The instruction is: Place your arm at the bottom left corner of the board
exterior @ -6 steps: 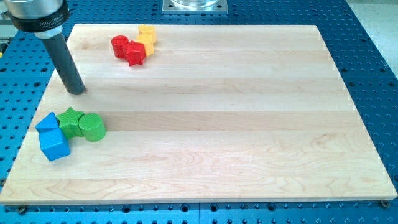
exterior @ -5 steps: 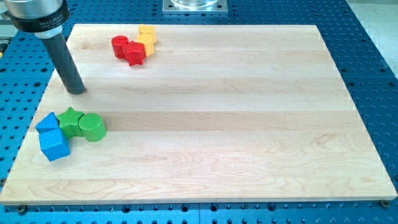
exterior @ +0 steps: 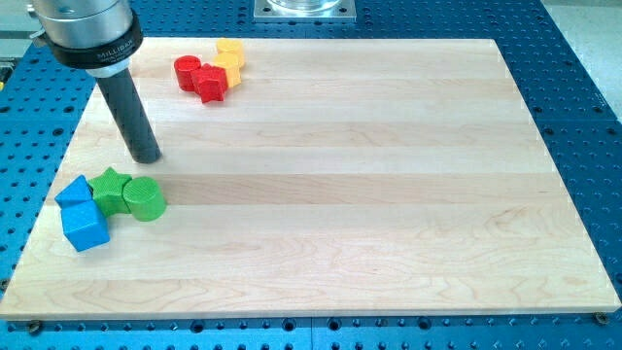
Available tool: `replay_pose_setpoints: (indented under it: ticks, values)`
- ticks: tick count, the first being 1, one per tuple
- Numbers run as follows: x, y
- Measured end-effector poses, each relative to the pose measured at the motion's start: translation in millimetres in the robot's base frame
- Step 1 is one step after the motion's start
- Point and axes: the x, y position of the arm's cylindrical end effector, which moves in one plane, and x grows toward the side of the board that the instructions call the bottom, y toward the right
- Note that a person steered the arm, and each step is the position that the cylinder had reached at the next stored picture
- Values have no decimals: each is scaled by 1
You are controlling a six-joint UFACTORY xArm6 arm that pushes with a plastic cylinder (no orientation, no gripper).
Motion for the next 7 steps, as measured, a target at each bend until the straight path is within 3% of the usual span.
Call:
replay_pose_setpoints:
  ticks: [4, 7]
  values:
    - [3, -26]
    - [-37, -20]
